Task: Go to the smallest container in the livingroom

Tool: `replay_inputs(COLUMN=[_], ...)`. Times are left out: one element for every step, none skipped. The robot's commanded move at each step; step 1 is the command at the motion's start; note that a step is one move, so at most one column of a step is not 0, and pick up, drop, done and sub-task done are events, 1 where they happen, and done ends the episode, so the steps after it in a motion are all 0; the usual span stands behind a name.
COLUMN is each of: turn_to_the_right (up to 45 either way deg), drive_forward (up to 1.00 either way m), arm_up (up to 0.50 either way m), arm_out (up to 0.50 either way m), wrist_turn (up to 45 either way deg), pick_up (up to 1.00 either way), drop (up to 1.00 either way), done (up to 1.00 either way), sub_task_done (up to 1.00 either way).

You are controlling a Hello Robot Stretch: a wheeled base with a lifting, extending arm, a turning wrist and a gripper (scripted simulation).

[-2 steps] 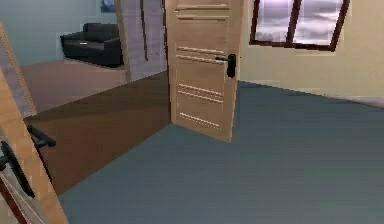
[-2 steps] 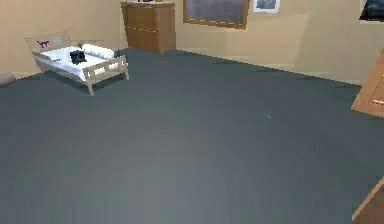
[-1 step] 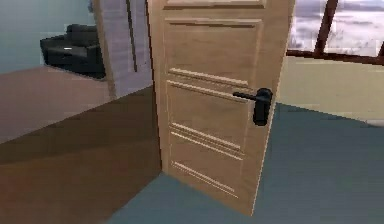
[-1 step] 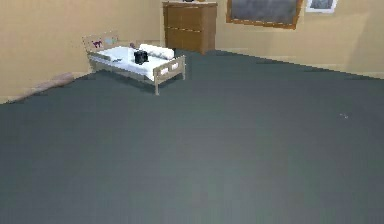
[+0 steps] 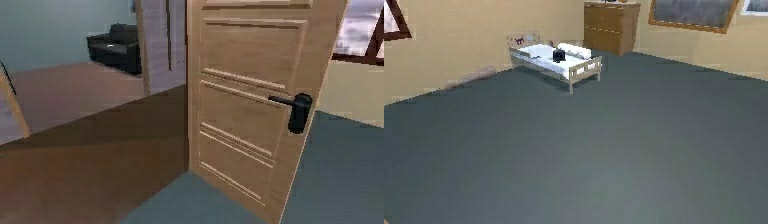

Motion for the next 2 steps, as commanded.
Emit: replay_inputs(turn_to_the_right=[0.0,-30.0], drive_forward=[0.05,0.00], arm_up=[0.00,0.00], arm_out=[0.00,0.00], wrist_turn=[0.0,0.0], pick_up=[0.00,0.00], drop=[0.00,0.00], done=[0.00,0.00], sub_task_done=[0.00,0.00])
